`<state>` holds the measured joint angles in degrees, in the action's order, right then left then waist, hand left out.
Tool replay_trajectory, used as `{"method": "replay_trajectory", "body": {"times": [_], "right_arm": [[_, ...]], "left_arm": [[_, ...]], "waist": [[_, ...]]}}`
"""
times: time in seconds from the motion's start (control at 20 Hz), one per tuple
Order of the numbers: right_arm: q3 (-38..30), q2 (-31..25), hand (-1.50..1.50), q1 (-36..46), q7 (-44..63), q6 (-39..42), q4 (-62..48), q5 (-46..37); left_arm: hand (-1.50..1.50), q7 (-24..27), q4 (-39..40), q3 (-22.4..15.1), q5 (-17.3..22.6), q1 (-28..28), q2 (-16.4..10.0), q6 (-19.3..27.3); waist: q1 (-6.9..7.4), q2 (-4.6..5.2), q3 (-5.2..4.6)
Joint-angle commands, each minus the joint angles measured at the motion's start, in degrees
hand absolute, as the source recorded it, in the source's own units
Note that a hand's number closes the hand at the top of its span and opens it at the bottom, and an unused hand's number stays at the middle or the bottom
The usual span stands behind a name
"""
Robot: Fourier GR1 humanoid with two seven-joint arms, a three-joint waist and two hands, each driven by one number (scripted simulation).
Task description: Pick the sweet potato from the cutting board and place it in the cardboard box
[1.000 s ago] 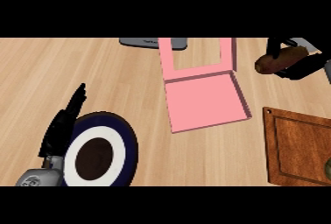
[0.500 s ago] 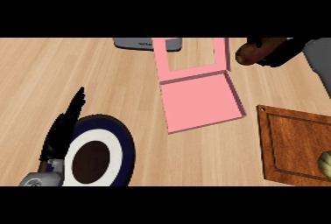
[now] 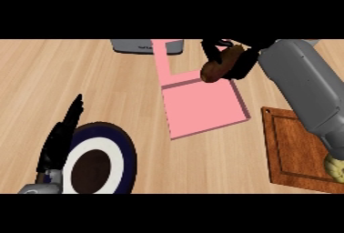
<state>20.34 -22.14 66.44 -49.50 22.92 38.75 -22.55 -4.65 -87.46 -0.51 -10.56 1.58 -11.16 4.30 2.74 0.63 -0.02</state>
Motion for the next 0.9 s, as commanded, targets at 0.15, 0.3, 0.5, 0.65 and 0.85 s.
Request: {"method": "replay_trajectory", "body": {"times": [0.15, 0.3, 0.5, 0.65, 0.85], "right_arm": [[5.79, 8.09, 1.5, 0.61, -2.16, 0.05, -5.37, -5.25], [6.47, 11.34, 1.5, -0.69, 0.18, -1.14, -7.47, -6.51], [5.56, 15.22, -1.5, 0.09, 1.79, -3.11, -12.83, -7.72], [4.78, 18.46, -1.5, -0.55, -0.21, -4.85, -15.98, -7.33], [-1.26, 16.84, -1.5, 2.83, -0.06, 2.87, -18.38, -1.0]], "left_arm": [[0.0, -2.28, -3.4, 2.43, 2.18, -0.97, -2.21, -2.18], [0.0, 1.7, 1.48, 1.25, -0.3, -1.15, -0.47, -0.44], [0.0, -2.75, -3.6, 0.6, -0.5, -1.55, 0.48, 0.18], [0.0, -0.16, 0.59, 2.57, 0.98, 1.13, -0.85, -1.58], [0.0, -0.32, 1.9, 3.49, 0.86, 1.92, -1.32, -1.42]], "waist": [[-0.5, -0.2, 0.03], [-1.5, -0.3, 0.0], [-1.19, -0.31, 0.03], [-1.12, -0.06, 0.01], [-1.0, 0.05, 0.01]]}}
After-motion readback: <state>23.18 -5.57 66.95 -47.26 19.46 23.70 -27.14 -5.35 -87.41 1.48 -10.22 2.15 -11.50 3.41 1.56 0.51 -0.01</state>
